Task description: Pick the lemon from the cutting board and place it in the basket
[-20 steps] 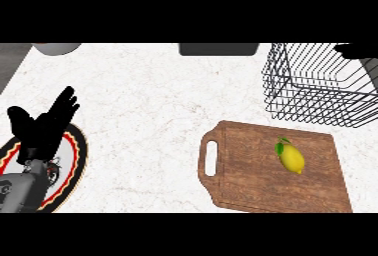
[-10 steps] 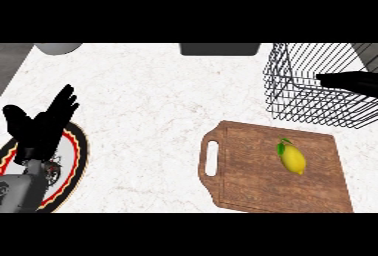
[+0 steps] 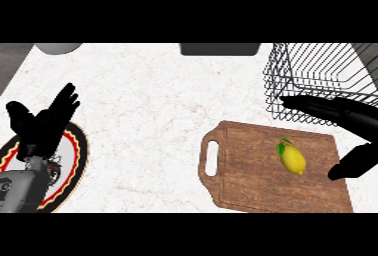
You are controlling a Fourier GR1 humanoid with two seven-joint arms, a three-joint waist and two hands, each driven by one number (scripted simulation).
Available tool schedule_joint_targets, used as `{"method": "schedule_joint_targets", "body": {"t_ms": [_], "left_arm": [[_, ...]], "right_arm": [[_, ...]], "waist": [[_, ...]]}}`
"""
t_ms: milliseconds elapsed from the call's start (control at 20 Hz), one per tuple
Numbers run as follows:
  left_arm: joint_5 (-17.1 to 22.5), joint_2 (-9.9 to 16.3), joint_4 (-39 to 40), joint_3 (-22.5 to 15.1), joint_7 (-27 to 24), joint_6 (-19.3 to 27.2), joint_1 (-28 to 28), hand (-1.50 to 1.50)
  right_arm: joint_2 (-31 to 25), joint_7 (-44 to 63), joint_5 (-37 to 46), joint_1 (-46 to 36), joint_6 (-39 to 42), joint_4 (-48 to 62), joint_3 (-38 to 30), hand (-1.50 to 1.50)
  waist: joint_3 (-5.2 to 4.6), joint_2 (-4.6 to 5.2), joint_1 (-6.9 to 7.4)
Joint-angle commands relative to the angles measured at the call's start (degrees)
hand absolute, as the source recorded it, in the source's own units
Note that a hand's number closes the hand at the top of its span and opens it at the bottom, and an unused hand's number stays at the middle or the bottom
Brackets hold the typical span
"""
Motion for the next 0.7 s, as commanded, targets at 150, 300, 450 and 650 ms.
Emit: {"method": "schedule_joint_targets", "body": {"t_ms": [150,300,450,650], "left_arm": [[-3.4,-2.4,-2.3,-0.5,-0.7,1.5,2.6,0.00],[-1.9,-2.0,1.2,1.6,-1.3,-1.3,0.5,0.00],[-2.7,-1.3,-5.0,1.4,3.2,-0.8,2.0,0.00],[-3.3,-3.6,-4.4,1.8,1.3,-0.6,2.0,0.00]], "right_arm": [[5.6,-1.1,9.7,-2.5,-1.9,6.2,5.4,-1.50],[5.6,-2.7,13.2,-3.2,-1.9,8.2,6.1,-1.50],[4.6,-8.4,17.5,3.0,-7.7,8.8,6.6,-1.50],[3.1,-8.4,18.5,-0.9,-2.4,9.4,5.2,-1.50]], "waist": [[-0.05,-0.12,0.07],[-0.06,-0.08,-0.02],[-0.03,-0.19,-0.19],[-0.05,-0.21,-0.23]]}}
